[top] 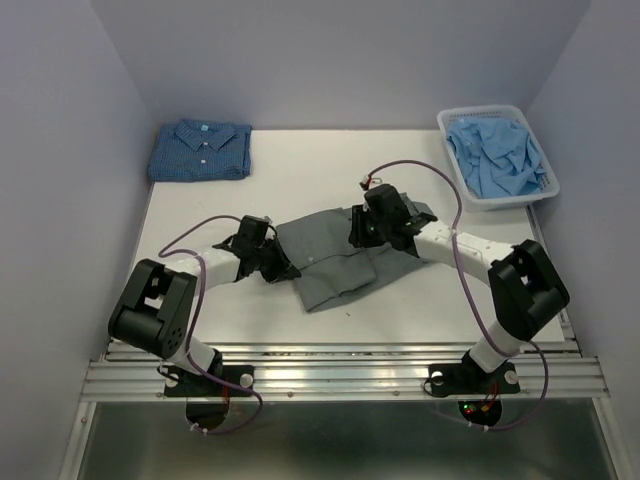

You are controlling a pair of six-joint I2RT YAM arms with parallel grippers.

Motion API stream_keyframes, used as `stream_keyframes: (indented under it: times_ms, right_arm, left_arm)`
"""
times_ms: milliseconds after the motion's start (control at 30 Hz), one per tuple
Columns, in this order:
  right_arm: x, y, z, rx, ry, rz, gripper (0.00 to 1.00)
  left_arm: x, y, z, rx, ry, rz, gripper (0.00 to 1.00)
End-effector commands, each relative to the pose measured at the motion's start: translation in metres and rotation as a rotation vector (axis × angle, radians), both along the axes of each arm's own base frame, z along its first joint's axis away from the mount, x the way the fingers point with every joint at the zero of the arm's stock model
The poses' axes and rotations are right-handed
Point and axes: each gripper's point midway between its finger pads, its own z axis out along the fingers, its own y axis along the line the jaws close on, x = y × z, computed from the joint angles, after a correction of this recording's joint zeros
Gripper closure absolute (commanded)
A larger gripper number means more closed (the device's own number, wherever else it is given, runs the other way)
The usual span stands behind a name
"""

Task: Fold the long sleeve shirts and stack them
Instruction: Fold the shirt

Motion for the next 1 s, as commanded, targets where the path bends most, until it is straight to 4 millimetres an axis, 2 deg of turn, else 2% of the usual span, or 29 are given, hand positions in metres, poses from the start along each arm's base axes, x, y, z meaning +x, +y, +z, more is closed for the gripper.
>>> stream_keyframes:
  times_ms: [0, 100, 167, 300, 333, 433, 500, 533, 567, 667, 767, 867, 967]
  right_arm:
    - [0.001, 0.021, -0.007, 0.01, 0.03, 0.101, 0.75]
    - [0.004, 0.028, -0.024, -0.013, 0.057, 0.107, 0.85]
    - [0.003, 0.031, -0.031, -0.013, 0.074, 0.119, 0.87]
    - [-0.013, 0.06, -0.043, -0.01, 0.095, 0.205, 0.9]
    - [-0.021, 0.069, -0.045, -0.023, 0.099, 0.229, 0.91]
    - [-0.035, 0.082, -0.057, -0.02, 0.121, 0.263, 0.91]
    - [-0.05, 0.101, -0.059, 0.013, 0.136, 0.323, 0.92]
    - [-0.053, 0.109, -0.057, 0.03, 0.132, 0.343, 0.92]
    - [-0.065, 0.122, -0.059, 0.045, 0.145, 0.386, 0.92]
    - [-0.074, 0.149, -0.051, 0.092, 0.129, 0.443, 0.93]
    - [-0.089, 0.177, -0.035, 0.238, 0.15, 0.537, 0.93]
    - [-0.094, 0.189, -0.026, 0.325, 0.152, 0.566, 0.93]
    - [-0.088, 0.185, -0.025, 0.301, 0.128, 0.531, 0.88]
  left_arm:
    - [-0.001, 0.008, 0.029, 0.088, -0.013, -0.014, 1.0]
    - [0.008, 0.014, 0.057, 0.139, -0.032, 0.005, 1.0]
    - [0.009, 0.015, 0.07, 0.14, -0.046, 0.006, 1.0]
    - [0.007, 0.011, 0.096, 0.126, -0.049, -0.025, 1.0]
    - [0.012, 0.009, 0.107, 0.12, -0.073, -0.027, 1.0]
    - [0.014, 0.007, 0.128, 0.102, -0.107, -0.038, 1.0]
    - [0.021, 0.001, 0.154, 0.068, -0.173, -0.048, 1.0]
    - [0.022, 0.0, 0.16, 0.062, -0.191, -0.058, 1.0]
    - [0.023, -0.002, 0.167, 0.052, -0.207, -0.067, 1.0]
    - [0.023, -0.012, 0.182, 0.009, -0.239, -0.105, 1.0]
    - [0.028, -0.021, 0.194, -0.032, -0.283, -0.141, 1.0]
    - [0.031, -0.025, 0.2, -0.045, -0.308, -0.154, 1.0]
    - [0.032, -0.023, 0.196, -0.027, -0.306, -0.156, 1.0]
